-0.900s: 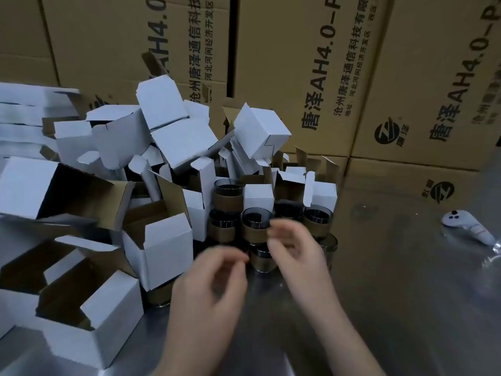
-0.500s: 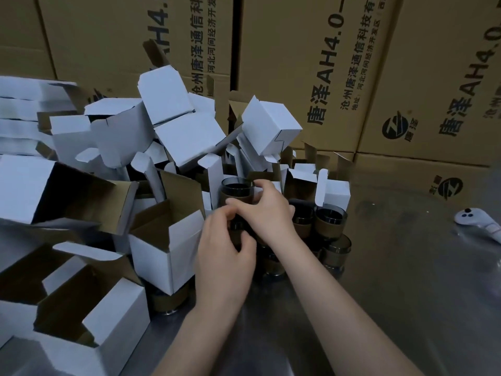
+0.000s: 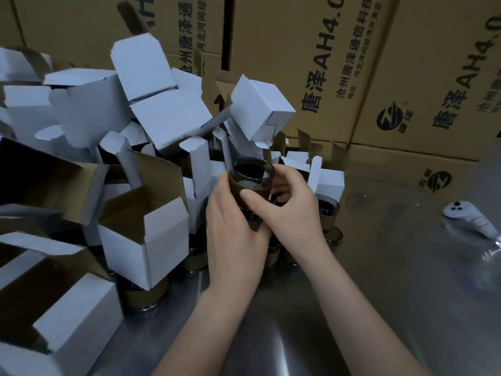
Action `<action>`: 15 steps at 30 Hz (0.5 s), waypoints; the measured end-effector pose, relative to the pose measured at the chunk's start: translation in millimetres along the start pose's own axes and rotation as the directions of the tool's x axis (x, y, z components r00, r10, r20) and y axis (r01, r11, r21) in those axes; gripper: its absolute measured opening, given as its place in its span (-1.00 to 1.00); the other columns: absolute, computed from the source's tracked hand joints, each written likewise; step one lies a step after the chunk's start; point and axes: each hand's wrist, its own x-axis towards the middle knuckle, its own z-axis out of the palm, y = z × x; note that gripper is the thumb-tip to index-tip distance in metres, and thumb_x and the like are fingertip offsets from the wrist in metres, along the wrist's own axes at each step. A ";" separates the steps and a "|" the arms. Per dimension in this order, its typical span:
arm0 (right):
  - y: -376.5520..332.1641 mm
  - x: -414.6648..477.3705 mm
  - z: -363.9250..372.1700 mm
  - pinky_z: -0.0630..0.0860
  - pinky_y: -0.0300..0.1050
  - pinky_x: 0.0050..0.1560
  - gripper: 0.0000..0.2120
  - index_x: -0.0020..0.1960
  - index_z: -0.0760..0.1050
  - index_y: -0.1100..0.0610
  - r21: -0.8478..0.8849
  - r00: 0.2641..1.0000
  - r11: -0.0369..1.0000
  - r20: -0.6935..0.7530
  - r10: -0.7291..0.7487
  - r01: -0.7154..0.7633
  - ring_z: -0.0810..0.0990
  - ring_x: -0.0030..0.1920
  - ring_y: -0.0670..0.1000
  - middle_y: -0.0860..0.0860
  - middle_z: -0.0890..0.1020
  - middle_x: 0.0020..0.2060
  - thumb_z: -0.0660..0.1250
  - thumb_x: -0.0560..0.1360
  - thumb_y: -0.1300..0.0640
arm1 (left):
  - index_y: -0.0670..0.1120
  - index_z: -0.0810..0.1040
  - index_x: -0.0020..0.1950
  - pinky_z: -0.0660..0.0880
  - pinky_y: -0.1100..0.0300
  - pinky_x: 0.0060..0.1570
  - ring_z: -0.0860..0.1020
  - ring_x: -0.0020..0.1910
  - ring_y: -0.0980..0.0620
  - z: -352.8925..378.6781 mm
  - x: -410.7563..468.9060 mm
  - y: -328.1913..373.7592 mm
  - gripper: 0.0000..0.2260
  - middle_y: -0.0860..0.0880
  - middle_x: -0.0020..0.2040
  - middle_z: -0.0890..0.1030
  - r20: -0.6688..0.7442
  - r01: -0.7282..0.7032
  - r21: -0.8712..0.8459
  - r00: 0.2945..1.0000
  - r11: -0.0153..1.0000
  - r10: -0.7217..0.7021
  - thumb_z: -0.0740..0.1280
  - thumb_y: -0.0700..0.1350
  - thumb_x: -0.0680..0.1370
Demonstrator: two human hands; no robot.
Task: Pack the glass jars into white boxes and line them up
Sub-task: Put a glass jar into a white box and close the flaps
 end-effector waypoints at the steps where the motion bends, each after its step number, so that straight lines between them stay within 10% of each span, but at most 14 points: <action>1: 1.8 -2.0 -3.4 0.53 -0.24 0.06 -0.57 0.15 0.51 -0.07 0.001 1.000 1.000 -0.001 -0.016 0.016 0.56 0.07 -0.17 -0.18 0.61 0.03 0.53 0.33 -0.07 | -0.02 0.15 0.54 0.35 -0.05 0.42 0.31 0.44 0.04 3.2 2.2 2.0 -0.28 -0.01 0.44 0.37 -0.010 0.000 0.009 1.000 1.000 0.000 0.46 -0.08 0.48; 9: 14.8 -5.2 -25.4 0.55 -0.19 0.06 -0.58 0.21 0.51 -0.13 0.037 0.996 0.998 0.083 -0.044 0.041 0.58 0.11 -0.13 -0.13 0.61 0.08 0.35 0.39 -0.22 | 0.02 0.30 0.46 0.46 0.12 0.30 0.46 0.29 0.10 25.6 14.8 15.7 -0.32 0.07 0.31 0.50 -0.077 0.003 -0.176 0.997 0.984 -0.017 0.50 0.09 0.43; 15: 29.7 12.4 -52.1 0.57 0.03 -0.01 -0.91 -0.04 0.52 -0.07 0.015 0.898 0.997 -0.435 0.072 -0.072 0.56 -0.15 -0.09 -0.02 0.61 -0.14 0.39 0.47 0.05 | 0.01 0.38 0.42 0.34 0.47 0.26 0.46 0.27 0.19 35.8 17.8 9.0 -0.34 0.11 0.28 0.52 -0.021 -0.057 -0.183 0.998 0.982 0.054 0.52 0.08 0.38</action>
